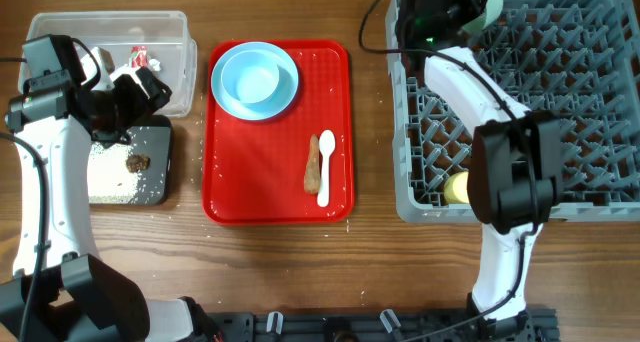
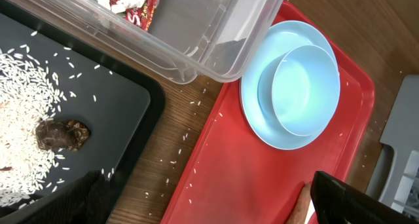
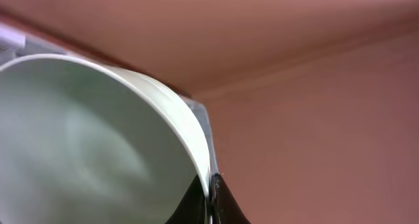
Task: Sort waste into correct bins and load items into the dishwasher rack
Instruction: 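Carry the green bowl to the rack's back row and release, then grasp the light blue bowl off the blue plate with right gripper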
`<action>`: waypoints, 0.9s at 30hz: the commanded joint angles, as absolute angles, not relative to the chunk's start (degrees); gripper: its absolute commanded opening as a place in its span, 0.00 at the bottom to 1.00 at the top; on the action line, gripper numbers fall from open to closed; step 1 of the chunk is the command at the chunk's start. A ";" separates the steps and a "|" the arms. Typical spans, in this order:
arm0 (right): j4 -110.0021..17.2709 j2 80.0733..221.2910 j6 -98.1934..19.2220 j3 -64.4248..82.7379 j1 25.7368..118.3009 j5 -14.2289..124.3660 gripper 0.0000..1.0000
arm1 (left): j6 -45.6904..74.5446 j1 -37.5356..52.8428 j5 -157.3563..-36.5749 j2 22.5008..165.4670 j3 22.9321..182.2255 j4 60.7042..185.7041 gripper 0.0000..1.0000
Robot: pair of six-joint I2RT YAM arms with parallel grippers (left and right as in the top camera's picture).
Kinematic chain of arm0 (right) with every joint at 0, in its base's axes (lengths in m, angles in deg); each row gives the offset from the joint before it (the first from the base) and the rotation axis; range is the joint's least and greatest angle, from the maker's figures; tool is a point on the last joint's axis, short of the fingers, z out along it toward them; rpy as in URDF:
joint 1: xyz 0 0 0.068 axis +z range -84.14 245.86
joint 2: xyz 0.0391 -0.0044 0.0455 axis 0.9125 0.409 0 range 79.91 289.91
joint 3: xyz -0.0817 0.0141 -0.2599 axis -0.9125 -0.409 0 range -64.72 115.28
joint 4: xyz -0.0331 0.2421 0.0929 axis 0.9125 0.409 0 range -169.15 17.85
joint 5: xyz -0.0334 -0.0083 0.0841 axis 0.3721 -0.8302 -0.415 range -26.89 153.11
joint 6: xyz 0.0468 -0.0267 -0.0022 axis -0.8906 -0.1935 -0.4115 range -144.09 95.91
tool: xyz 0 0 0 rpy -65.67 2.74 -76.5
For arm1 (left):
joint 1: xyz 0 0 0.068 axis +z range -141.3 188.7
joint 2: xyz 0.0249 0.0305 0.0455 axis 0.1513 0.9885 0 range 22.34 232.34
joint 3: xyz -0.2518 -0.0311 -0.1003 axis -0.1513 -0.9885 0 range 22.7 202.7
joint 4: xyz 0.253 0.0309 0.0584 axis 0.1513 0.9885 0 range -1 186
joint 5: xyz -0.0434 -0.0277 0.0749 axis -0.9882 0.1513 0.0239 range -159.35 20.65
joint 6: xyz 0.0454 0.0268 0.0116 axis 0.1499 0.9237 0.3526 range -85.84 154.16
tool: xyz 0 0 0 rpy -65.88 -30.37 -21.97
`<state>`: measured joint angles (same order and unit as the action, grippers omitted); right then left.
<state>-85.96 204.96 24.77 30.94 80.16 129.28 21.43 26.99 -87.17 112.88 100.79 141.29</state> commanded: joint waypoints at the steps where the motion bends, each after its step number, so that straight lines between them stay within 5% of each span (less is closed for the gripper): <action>1: -85.50 205.77 26.70 31.20 79.77 131.69 0.04 | 21.93 26.83 -87.04 113.23 100.52 141.14 1.00; 10: -85.48 206.08 26.65 26.63 81.60 129.41 0.05 | 21.93 26.83 -87.04 113.23 100.52 141.14 1.00; 11: -85.57 206.08 26.28 26.65 82.22 128.58 0.20 | 21.93 26.83 -87.04 113.23 100.52 141.14 1.00; 12: -85.54 206.08 24.45 26.65 83.13 127.14 0.46 | 21.93 26.83 -87.04 113.23 100.52 141.14 1.00; 15: -85.30 206.08 20.45 26.65 85.71 123.60 0.77 | 21.93 26.83 -87.04 113.23 100.52 141.14 1.00; 22: -81.81 202.21 10.02 26.87 88.79 115.43 0.93 | 21.93 26.83 -87.04 113.23 100.52 141.14 1.00; 24: -75.03 196.26 -0.89 26.87 89.45 102.88 0.97 | 21.93 26.83 -87.04 113.23 100.52 141.14 1.00; 27: -63.99 187.43 -21.50 26.87 89.62 66.58 1.00 | 21.93 26.83 -87.04 113.23 100.52 141.14 1.00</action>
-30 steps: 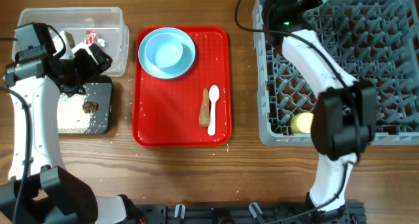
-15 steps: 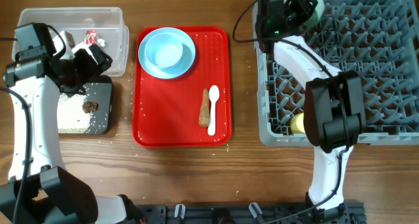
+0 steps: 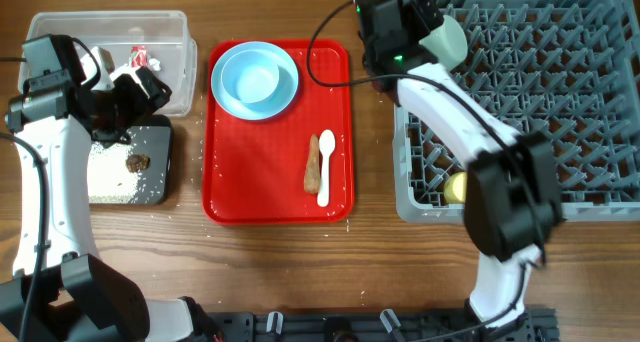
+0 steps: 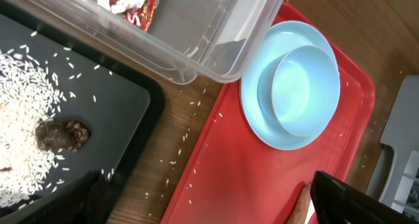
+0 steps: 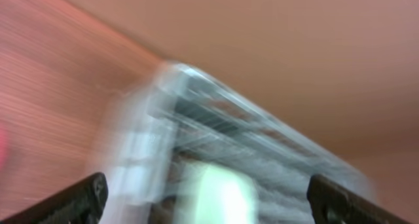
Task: Sort waste into correct bins and load items into the dishwasher rack
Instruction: 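Grasp the light blue bowl off the blue plate with right gripper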
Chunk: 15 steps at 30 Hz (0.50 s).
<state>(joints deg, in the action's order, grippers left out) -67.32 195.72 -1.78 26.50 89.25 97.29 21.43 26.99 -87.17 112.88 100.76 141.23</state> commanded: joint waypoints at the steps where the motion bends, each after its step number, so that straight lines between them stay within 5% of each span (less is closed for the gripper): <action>1: -64.93 186.52 -30.00 26.87 89.47 59.08 1.00 | 21.93 26.83 -87.04 113.23 100.52 141.14 1.00; 4: -73.50 190.17 -51.79 26.76 90.89 49.24 0.93 | 21.93 26.83 -87.04 113.23 100.52 141.14 1.00; 11: -61.92 205.31 -53.32 38.63 101.65 63.41 0.78 | 21.93 26.83 -87.04 113.23 100.52 141.14 1.00; 15: -60.41 211.17 -57.17 40.40 103.29 68.70 0.60 | 21.93 26.83 -87.04 113.23 100.52 141.14 1.00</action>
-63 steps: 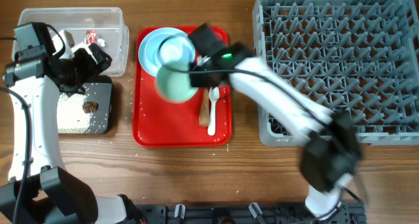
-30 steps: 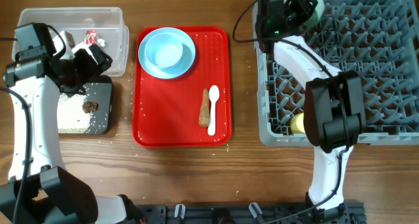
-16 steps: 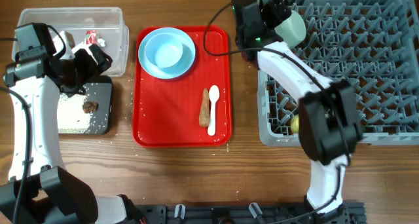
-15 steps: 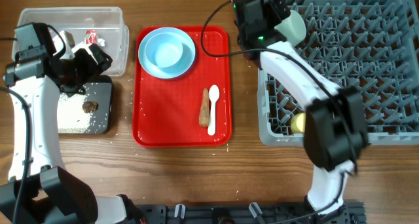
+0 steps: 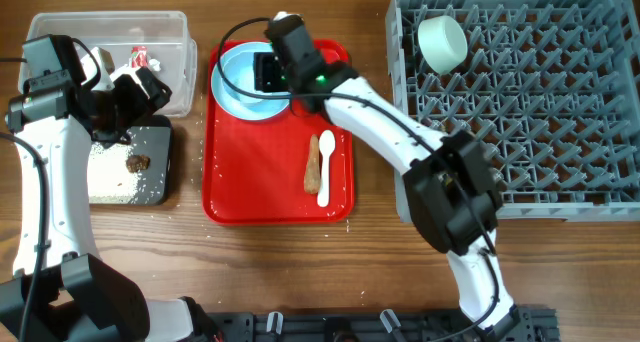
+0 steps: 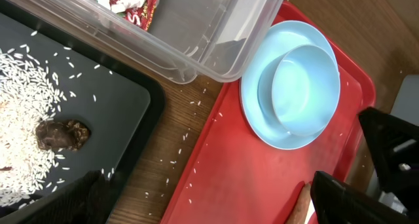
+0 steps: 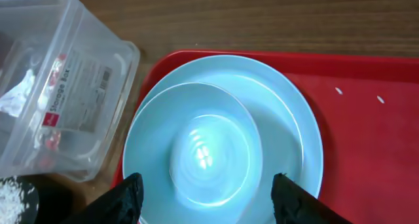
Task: Sort waste into correct bins and load items into the dishwasher rack
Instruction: 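Grasp the light blue bowl off the blue plate with right gripper, then set the light blue bowl upside down in the rack, release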
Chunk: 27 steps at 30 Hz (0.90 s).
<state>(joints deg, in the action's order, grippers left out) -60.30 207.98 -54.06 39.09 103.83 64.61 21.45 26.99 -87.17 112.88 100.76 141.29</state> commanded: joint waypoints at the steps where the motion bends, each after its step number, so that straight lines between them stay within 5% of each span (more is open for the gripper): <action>1: -60.43 212.42 -57.78 40.40 103.24 68.67 0.57 | 21.93 26.83 -87.04 113.23 100.52 141.14 1.00; 13: -60.39 216.35 -60.21 40.40 103.22 65.64 0.04 | 21.93 26.83 -87.04 113.23 100.52 141.14 1.00; 20: -54.25 202.49 -52.08 40.42 99.90 68.24 0.04 | 21.93 26.83 -87.04 113.23 100.52 141.14 1.00; 27: -16.32 177.23 -59.16 40.38 91.11 113.81 0.04 | 21.93 26.83 -87.04 113.23 100.52 141.14 1.00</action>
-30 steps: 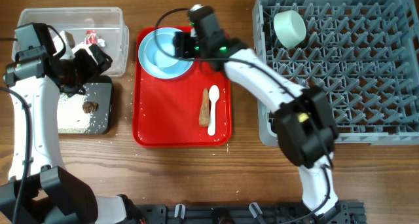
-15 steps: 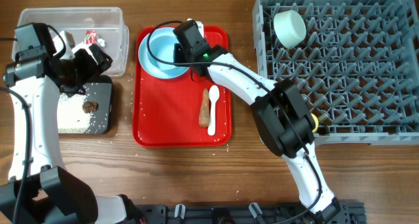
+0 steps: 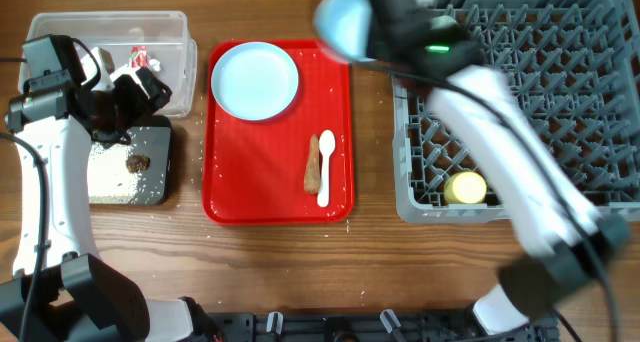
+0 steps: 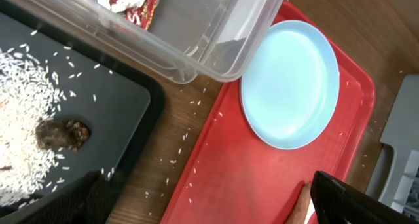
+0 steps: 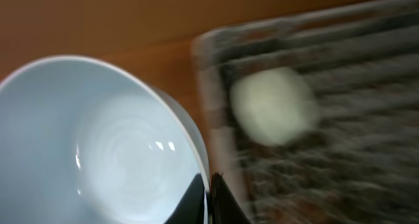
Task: Sort waste into correct bins and load items into the dishwasher rack
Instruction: 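Set the light blue bowl upside down in the rack, release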
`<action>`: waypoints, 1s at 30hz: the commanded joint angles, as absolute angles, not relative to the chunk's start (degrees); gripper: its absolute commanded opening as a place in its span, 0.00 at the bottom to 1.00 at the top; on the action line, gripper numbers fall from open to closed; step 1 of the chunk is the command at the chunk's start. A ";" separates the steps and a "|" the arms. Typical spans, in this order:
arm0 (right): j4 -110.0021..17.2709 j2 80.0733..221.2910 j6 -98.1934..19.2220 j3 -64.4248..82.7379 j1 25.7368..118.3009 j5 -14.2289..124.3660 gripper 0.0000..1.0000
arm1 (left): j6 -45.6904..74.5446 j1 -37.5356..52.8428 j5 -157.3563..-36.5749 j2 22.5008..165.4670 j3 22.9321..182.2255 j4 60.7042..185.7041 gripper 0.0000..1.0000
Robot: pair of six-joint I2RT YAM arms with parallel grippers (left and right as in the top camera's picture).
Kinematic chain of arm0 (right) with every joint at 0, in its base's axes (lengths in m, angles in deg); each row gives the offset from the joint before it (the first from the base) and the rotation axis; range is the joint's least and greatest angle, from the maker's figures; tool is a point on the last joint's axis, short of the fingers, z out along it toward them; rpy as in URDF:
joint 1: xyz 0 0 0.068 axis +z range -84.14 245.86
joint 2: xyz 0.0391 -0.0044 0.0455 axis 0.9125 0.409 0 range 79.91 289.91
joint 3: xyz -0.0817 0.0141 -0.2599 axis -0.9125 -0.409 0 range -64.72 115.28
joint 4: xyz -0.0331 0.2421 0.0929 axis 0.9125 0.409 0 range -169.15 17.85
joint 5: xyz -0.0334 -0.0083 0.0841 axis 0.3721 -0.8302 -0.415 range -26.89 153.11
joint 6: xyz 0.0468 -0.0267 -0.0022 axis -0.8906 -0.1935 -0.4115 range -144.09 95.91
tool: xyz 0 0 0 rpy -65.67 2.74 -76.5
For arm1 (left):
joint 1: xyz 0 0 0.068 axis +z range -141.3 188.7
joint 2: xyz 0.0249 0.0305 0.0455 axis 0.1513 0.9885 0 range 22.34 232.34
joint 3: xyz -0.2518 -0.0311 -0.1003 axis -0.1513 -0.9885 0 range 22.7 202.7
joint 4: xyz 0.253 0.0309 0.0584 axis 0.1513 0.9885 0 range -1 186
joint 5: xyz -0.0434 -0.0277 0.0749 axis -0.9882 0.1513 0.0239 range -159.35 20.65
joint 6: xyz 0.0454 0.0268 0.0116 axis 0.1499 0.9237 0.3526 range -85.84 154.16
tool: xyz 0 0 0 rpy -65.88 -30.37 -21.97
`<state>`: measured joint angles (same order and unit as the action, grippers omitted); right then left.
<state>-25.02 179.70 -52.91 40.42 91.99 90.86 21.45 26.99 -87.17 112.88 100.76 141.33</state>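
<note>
A light blue bowl (image 3: 343, 20) hangs blurred between the red tray (image 3: 240, 182) and the grey dishwasher rack (image 3: 560, 132), near the rack's far left corner. My right gripper (image 5: 208, 188) is shut on the blue bowl's (image 5: 105, 145) rim. The light blue plate (image 3: 255, 79) lies bare on the tray, with a white spoon (image 3: 325, 167) and a brown food scrap (image 3: 312, 162) nearer the front. My left gripper (image 4: 216, 214) hangs open and empty above the tray's left edge and the bins.
A clear bin (image 3: 60, 37) holding a wrapper stands at the far left. In front of it is a black tray (image 3: 150, 142) with rice and a brown lump (image 4: 62, 133). In the rack sit a pale cup (image 5: 272, 106) and a yellow item (image 3: 465, 188).
My right gripper was open over the blue bowl stacked on the plate. Now it is shut on the bowl's rim and holds it by the rack's corner. The left arm is unchanged.
My right gripper first held a pale cup over the rack's far left. Then the cup lay in the rack and the gripper was open beside it. After that it hung open over the blue bowl on the tray, and now it holds that bowl near the rack.
</note>
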 commanded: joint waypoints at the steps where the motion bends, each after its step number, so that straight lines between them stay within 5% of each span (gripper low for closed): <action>1: -8.63 176.44 -64.05 40.29 90.63 121.52 0.04 | 21.93 26.83 -87.04 113.23 100.52 141.14 1.00; 4: 0.00 176.99 -67.27 37.23 90.52 129.48 0.04 | 21.93 26.83 -87.04 113.23 100.52 141.14 1.00; 9: -2.07 179.48 -55.05 27.13 88.01 139.01 0.04 | 21.93 26.83 -87.04 113.23 100.52 141.14 1.00; 17: -32.10 186.49 -15.18 22.74 84.44 138.92 0.04 | 21.93 26.83 -87.04 113.23 100.52 141.14 1.00; 30: -35.40 190.39 -13.54 16.93 83.68 127.47 0.05 | 21.93 26.83 -87.04 113.23 100.52 141.14 1.00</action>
